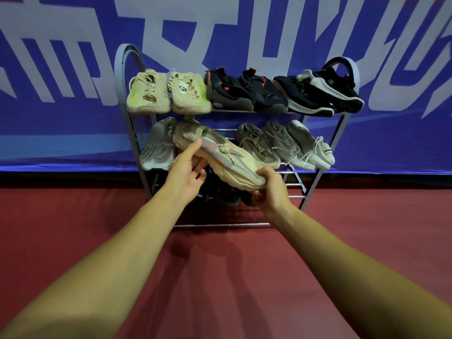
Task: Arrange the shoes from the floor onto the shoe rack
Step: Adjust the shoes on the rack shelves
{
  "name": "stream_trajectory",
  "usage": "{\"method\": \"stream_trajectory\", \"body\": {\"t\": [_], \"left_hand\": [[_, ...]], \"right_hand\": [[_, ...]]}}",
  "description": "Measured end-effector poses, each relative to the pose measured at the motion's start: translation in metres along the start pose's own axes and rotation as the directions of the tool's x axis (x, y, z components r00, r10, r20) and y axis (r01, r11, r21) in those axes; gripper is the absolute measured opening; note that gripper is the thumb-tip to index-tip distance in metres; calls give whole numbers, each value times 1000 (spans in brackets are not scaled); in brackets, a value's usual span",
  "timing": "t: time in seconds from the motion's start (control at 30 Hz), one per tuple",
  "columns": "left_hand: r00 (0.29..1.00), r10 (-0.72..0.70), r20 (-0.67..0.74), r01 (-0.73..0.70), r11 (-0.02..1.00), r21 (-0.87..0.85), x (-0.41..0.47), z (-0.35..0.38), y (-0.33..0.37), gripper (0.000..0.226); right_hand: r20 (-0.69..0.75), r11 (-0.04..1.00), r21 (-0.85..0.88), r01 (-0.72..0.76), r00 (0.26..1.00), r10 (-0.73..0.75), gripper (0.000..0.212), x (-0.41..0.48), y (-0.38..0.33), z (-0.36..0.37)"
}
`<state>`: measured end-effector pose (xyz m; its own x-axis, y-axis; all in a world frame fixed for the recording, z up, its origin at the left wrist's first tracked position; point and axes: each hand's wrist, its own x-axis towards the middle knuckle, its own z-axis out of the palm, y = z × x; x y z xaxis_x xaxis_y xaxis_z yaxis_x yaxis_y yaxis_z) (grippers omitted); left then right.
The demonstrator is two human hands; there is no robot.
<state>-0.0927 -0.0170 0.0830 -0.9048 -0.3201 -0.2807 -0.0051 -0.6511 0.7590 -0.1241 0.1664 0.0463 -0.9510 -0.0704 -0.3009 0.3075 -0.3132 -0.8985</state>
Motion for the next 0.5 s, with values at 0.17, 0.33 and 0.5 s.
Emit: {"method": "stream_trajectory", "body": {"t": [0.17,0.33,0.5], "left_hand": [[996,-78,51,69,985,158,-1,4,-14,38],[987,-123,104,77,927,367,-7,16,-30,30],[993,-78,88,41,932,359,-6,28,-42,13]], "right_hand": [[20,985,154,-82,997,80,11,-5,-3,2],[54,981,178,-83,996,74,5,-10,-9,5],[91,981,172,-85,993,70,6,-10,-11,7]]}}
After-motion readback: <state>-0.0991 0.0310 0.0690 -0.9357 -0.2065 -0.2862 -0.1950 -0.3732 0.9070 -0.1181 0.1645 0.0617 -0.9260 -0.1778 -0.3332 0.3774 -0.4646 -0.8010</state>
